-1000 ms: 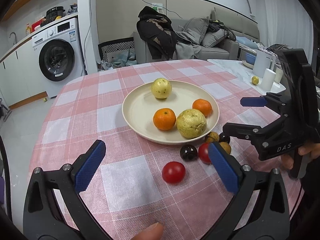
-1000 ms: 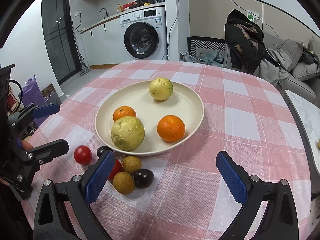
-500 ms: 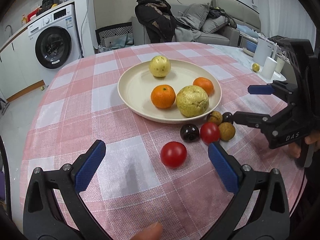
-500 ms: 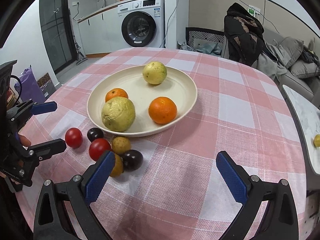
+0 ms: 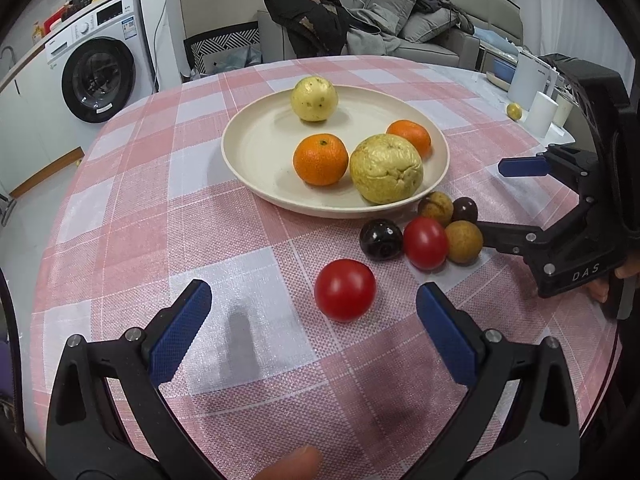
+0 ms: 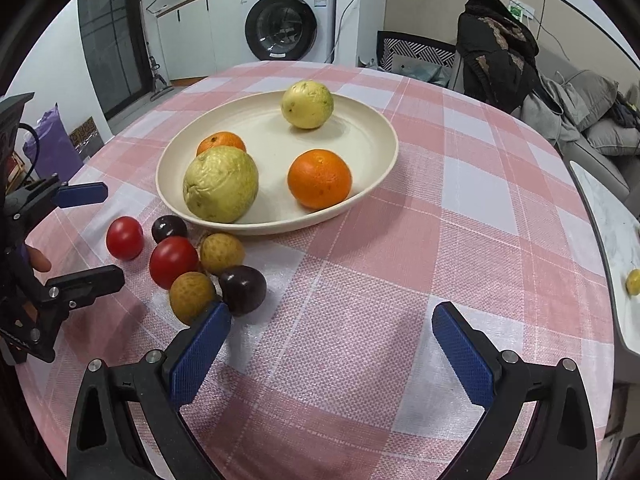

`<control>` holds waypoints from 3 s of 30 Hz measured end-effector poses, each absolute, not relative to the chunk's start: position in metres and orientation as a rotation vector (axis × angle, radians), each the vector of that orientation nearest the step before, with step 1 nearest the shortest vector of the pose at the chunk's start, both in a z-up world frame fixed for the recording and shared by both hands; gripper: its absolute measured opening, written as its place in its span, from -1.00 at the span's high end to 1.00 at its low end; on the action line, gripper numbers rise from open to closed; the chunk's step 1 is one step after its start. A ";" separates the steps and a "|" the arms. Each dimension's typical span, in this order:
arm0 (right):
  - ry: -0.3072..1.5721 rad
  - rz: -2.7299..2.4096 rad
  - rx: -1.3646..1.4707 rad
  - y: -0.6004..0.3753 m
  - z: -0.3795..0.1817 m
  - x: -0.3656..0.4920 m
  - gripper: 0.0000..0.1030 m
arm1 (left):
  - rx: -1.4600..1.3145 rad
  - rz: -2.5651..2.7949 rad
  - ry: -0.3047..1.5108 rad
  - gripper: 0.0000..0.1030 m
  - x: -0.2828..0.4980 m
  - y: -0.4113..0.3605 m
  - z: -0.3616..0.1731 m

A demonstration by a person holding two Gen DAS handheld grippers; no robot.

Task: Organize fruits
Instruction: 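Grasp a red tomato with the left tool while the right tool grasps a dark plum, then lift and carry the tomato and plum over the cream plate with both tools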

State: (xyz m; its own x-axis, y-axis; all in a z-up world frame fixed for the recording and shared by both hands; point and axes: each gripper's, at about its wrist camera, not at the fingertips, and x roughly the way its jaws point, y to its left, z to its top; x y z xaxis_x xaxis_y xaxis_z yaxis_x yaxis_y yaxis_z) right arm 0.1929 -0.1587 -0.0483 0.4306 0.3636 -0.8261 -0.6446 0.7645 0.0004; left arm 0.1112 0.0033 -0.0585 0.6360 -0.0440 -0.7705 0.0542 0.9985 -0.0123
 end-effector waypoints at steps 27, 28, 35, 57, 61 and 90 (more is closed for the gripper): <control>0.909 0.788 -0.336 -0.138 -0.045 0.186 -0.13 | -0.020 -0.136 0.905 0.30 0.118 0.006 -0.064; 0.907 0.789 -0.338 -0.138 -0.045 0.185 -0.10 | -0.022 -0.142 0.903 0.35 0.118 0.006 -0.063; 0.900 0.811 -0.349 -0.135 -0.044 0.179 0.16 | -0.023 -0.147 0.899 0.47 0.118 0.005 -0.063; 0.874 0.802 -0.324 -0.148 -0.036 0.177 0.50 | -0.041 -0.150 0.835 0.47 0.109 0.011 -0.051; 0.856 0.789 -0.294 -0.153 -0.031 0.180 0.50 | -0.047 -0.145 0.819 0.47 0.106 0.013 -0.048; 0.678 0.759 -0.095 -0.158 0.019 0.205 0.50 | -0.082 -0.028 0.659 0.47 0.124 0.038 -0.007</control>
